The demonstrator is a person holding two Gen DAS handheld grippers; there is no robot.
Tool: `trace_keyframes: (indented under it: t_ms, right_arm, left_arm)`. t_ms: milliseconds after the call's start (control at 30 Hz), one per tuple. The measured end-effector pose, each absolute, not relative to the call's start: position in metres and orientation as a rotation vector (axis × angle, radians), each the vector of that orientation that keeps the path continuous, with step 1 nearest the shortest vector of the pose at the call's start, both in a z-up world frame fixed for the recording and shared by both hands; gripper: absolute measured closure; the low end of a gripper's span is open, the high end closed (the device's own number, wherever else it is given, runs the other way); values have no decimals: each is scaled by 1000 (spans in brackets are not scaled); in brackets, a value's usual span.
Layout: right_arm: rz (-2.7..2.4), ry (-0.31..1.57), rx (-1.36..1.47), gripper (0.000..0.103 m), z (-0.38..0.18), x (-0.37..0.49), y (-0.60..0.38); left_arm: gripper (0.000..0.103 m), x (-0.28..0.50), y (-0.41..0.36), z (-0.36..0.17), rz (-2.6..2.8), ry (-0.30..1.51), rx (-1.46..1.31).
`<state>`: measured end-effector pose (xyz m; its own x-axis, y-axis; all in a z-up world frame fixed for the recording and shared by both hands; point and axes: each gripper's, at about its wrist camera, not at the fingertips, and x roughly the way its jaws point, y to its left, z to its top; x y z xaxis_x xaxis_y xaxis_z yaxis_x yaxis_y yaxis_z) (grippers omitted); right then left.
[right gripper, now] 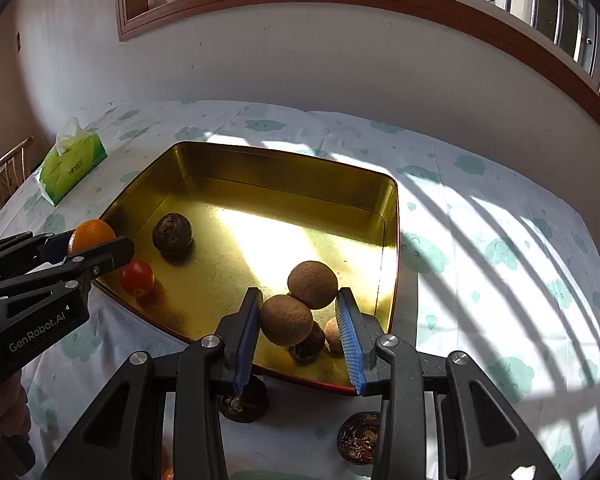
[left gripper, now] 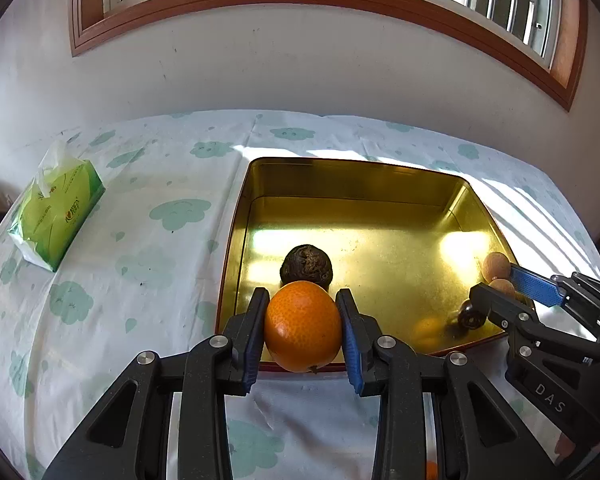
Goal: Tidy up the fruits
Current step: 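Carry the orange and longans over the TOFFEE tin with both tools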
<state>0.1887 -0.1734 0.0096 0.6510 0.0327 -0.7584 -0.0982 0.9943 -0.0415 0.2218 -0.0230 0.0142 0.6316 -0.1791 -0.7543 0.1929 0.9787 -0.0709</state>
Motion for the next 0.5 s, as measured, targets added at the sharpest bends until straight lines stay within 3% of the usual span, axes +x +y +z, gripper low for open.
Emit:
trace_keyframes:
  t_ms: [500]
  right_arm:
    - [83,888,-67,68,-5,199,-175]
  left_arm:
    - [68,225,-30,0,-178,869,57]
